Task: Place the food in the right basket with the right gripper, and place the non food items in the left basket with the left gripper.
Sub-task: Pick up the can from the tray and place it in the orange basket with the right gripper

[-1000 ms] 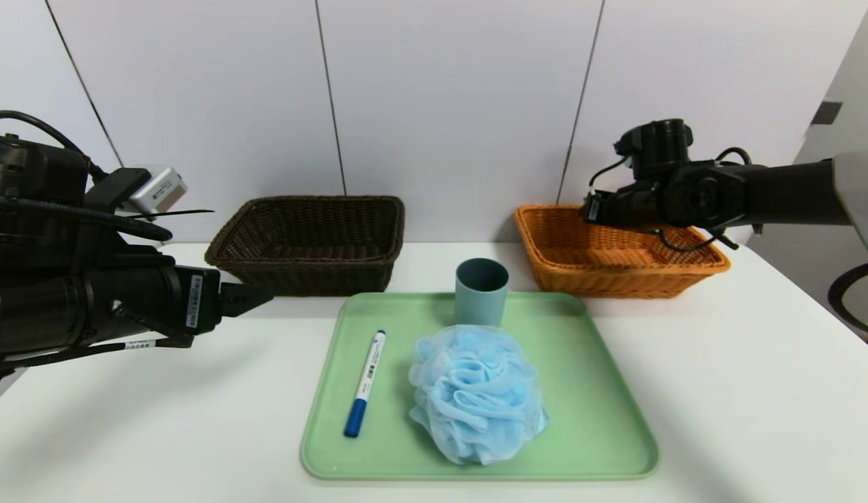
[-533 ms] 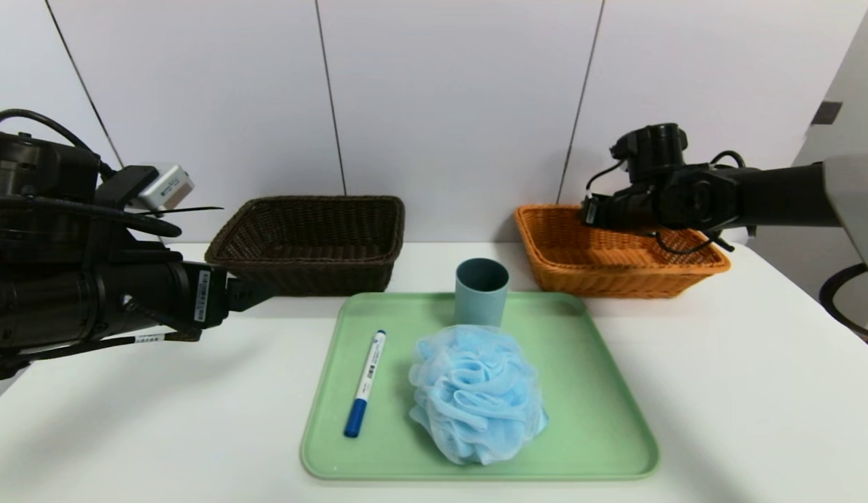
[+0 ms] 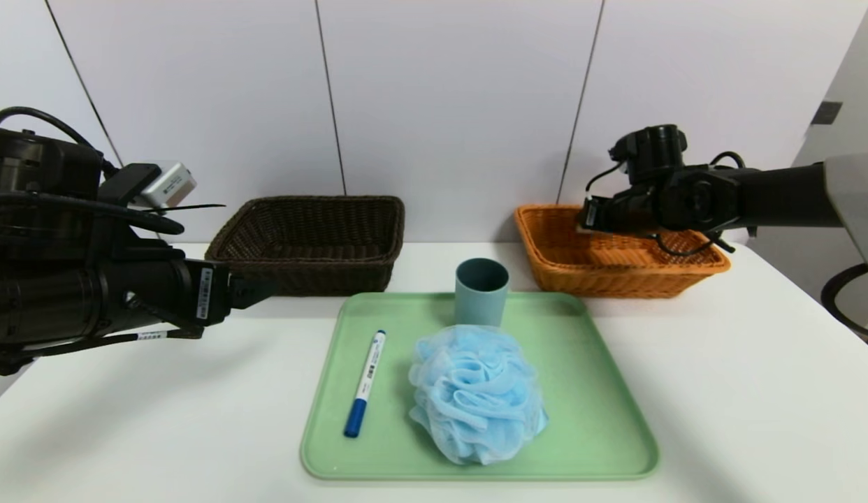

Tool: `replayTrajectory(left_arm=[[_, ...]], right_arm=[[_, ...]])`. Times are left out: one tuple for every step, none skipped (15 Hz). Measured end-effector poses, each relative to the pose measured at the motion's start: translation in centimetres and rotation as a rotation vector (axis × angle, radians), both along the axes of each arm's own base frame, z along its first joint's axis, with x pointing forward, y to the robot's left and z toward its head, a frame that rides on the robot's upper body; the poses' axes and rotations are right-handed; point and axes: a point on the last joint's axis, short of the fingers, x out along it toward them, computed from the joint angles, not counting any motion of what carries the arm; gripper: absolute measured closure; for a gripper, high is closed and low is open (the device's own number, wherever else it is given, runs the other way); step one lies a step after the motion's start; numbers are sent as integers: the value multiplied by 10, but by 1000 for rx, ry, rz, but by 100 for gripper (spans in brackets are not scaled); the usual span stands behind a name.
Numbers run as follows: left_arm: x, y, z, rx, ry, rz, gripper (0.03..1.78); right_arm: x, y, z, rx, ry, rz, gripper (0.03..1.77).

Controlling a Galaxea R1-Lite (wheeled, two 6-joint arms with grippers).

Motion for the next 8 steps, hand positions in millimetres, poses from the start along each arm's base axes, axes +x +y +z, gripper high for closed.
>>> replayTrajectory(left_arm=[[0, 0, 0, 0, 0, 1, 12], [0, 0, 0, 0, 0, 1, 12], [0, 0, 0, 0, 0, 1, 12], [0, 0, 0, 0, 0, 1, 12], [0, 0, 0, 1, -1, 0, 12], [0, 0, 0, 1, -1, 1, 12], [0, 0, 0, 3, -1, 1, 12], [0, 0, 0, 7, -2, 3, 12]], right_arm=[[0, 1, 0, 1, -1, 1, 53], [-1, 1, 0, 1, 1, 3, 48], [-1, 1, 0, 1, 3, 3, 43], [-1, 1, 1, 1, 1, 3, 39], [-1, 1, 1, 1, 1, 2, 35], [-1, 1, 2, 1, -2, 2, 32], [-3, 1, 5, 1, -6, 3, 30], [-5, 0, 9, -1, -3, 4, 27]])
